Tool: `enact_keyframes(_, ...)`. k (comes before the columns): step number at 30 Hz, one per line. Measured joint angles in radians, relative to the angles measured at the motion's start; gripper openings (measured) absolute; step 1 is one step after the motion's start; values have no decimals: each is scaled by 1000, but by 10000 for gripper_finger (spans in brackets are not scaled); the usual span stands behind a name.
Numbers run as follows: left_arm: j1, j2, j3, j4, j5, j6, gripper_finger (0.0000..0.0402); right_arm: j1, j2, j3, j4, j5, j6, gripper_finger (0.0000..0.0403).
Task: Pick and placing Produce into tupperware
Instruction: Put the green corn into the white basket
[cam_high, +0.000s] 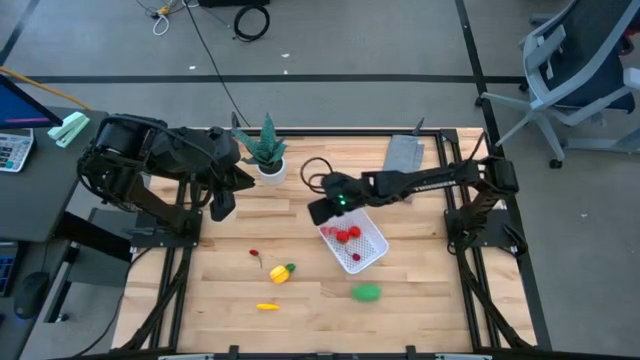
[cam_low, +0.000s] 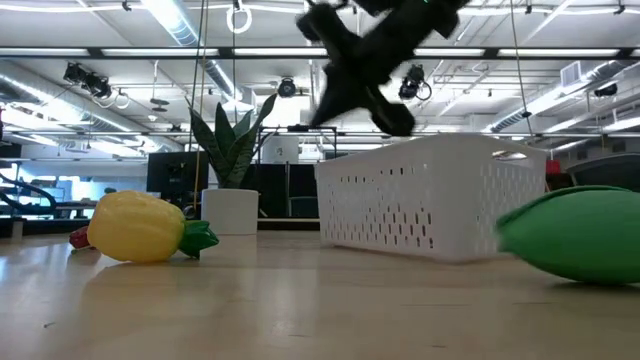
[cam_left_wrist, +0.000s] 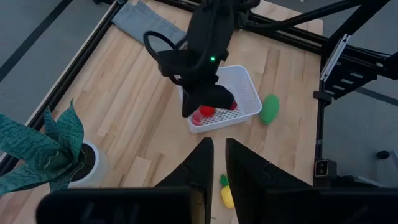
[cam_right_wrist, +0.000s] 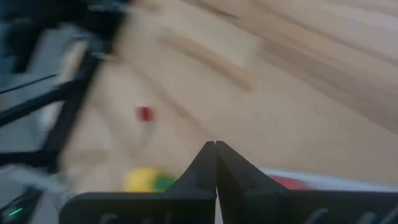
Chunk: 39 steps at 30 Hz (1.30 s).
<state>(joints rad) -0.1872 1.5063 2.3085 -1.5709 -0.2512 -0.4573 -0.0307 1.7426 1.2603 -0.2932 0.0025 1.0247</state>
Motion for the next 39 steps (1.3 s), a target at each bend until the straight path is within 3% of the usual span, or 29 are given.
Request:
enact_keyframes(5,0,0,0,0,0,0,48,46,2,150,-7,-88,-84,4)
enact_keyframes(11,0,0,0,0,0,0,52,198,-76,234,-142,-133,-120,7)
enact_keyframes(21,0,0,0,0,0,42,53,490,-136,236,-367,-133,-225,10)
enact_keyframes(24,0,0,0,0,0,33,53,543,-135,236,-364,-48,-297,10)
enact_keyframes(27,0,0,0,0,0,23,52,551,-134,236,-365,32,-224,10)
enact_keyframes(31,0,0,0,0,0,23,50,532,-134,236,-365,45,-183,21)
enact_keyframes(39,0,0,0,0,0,22,49,502,-133,236,-469,-8,-101,110)
